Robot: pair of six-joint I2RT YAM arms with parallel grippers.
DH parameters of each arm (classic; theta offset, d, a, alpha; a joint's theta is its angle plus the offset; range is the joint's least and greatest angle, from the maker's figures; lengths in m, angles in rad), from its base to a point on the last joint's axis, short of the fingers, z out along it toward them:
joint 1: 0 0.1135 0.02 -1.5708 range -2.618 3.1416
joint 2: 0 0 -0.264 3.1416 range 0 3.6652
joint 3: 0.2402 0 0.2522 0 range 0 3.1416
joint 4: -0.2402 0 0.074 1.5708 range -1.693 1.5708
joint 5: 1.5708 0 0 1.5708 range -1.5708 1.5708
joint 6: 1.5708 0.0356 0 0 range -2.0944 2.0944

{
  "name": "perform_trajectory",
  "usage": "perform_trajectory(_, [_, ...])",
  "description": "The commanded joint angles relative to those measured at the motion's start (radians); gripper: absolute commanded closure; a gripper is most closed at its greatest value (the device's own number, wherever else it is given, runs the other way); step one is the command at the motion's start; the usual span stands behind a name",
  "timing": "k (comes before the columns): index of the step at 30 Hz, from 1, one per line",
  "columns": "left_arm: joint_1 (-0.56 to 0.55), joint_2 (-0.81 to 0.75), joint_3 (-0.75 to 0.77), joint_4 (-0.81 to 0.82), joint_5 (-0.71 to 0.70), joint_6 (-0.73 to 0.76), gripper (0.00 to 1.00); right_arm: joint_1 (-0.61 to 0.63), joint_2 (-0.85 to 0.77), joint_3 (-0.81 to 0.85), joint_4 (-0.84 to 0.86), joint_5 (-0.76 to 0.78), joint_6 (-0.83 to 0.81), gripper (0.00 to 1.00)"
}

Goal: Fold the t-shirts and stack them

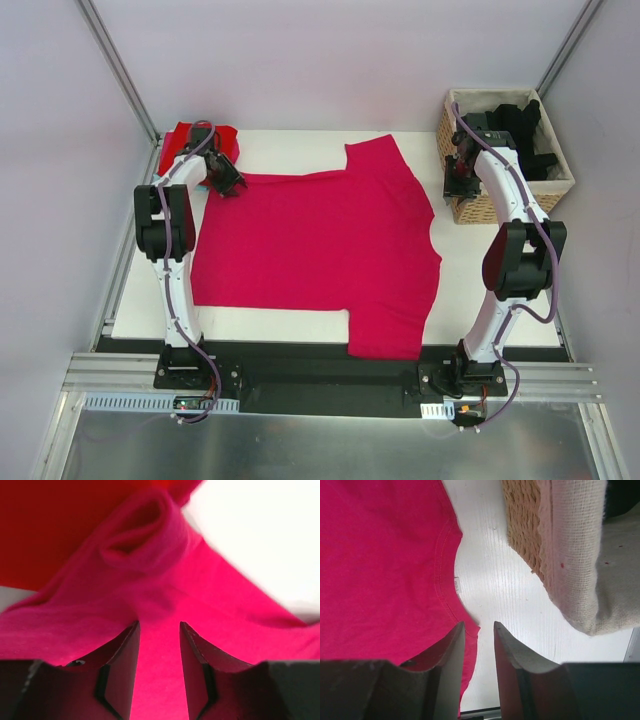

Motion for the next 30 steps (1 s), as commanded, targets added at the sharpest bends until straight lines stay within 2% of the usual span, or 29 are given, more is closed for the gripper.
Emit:
perform_trajectory(1, [-0.001, 0.013, 0.069, -0.009, -0.088, -0.003, 0.63, -0.005, -0.036, -0.001, -0.015, 0.022, -0.019, 0.67])
perform_trajectory(9, [-0.004, 0.048, 0.133, -0.009, -0.097, -0.037, 0.63, -0.007, -0.031, 0.000, -0.021, 0.025, -0.035, 0.67])
perform_trajectory(30, [-0.012, 0.093, 0.176, -0.009, -0.125, -0.077, 0.64, -0.008, -0.011, 0.005, -0.028, 0.013, -0.049, 0.68])
